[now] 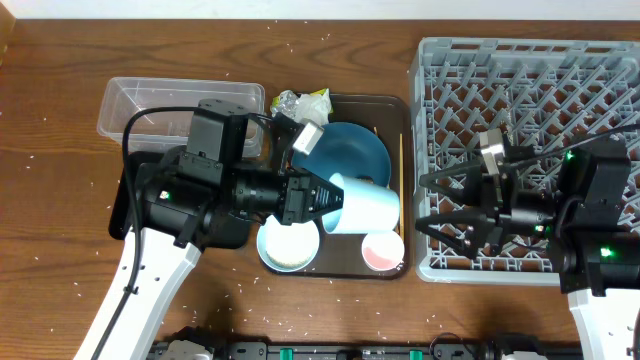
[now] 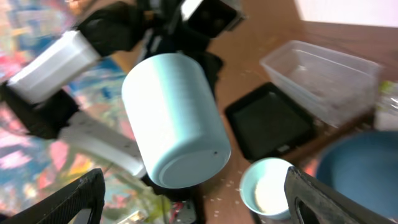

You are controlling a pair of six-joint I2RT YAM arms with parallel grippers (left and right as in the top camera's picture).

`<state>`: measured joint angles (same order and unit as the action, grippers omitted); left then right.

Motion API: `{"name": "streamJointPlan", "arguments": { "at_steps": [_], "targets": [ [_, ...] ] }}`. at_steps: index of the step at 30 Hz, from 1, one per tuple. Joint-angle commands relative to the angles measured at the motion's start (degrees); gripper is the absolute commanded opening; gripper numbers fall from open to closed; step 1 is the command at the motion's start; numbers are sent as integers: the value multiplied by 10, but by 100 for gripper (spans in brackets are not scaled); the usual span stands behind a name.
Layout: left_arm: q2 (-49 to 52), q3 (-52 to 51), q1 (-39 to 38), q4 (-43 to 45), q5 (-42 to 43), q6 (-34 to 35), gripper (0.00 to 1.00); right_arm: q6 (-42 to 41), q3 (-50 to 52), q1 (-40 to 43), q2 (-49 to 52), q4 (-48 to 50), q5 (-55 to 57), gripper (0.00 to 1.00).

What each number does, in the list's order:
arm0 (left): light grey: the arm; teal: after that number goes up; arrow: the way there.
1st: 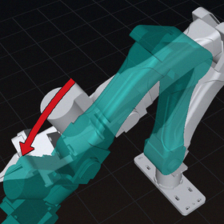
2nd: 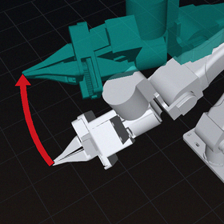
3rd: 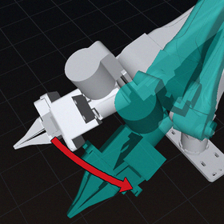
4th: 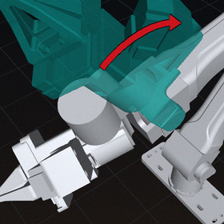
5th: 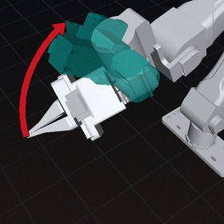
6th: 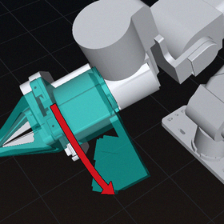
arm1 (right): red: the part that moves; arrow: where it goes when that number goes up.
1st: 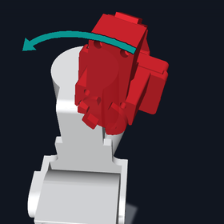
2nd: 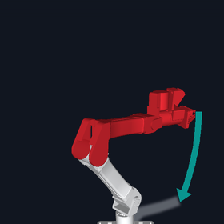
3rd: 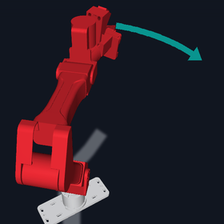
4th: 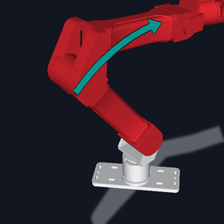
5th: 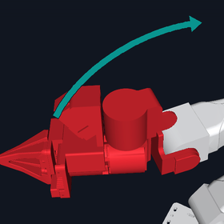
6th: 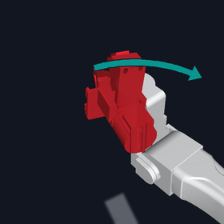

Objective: Sort waste into correct bins and load items into the dishwasher rack

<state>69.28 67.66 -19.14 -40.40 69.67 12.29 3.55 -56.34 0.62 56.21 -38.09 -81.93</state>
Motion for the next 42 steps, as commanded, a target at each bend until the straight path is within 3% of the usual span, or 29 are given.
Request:
{"name": "streamJointPlan", "arguments": {
  "at_steps": [1,7,14,23,27,28,29,30,32,34,42],
  "targets": [
    [1,8,1,8,79,7,7,21,-10,-27,-2,2,-68,84],
    [1,8,0,11,79,7,6,11,-10,-79,-2,26,-30,80],
    [1,8,0,11,79,7,6,-86,-10,-155,-2,119,85,77],
    [1,8,0,27,76,7,6,-102,-10,-223,-2,145,151,56],
    [1,8,0,30,66,7,6,-102,-10,-222,-2,138,185,54],
    [1,8,0,30,62,7,10,-102,-10,-221,-2,134,200,53],
    [1,8,1,31,54,7,33,-102,-10,-219,-5,125,227,50],
    [1,8,3,32,48,7,43,-102,-10,-217,-8,116,250,49],
    [1,8,9,34,27,7,50,-116,-10,-207,-16,84,330,45],
    [1,8,17,34,6,7,64,-133,-10,-192,-27,42,412,42],
    [1,8,53,34,-3,7,75,-179,-23,-71,-67,-144,652,42]
  ]
}}
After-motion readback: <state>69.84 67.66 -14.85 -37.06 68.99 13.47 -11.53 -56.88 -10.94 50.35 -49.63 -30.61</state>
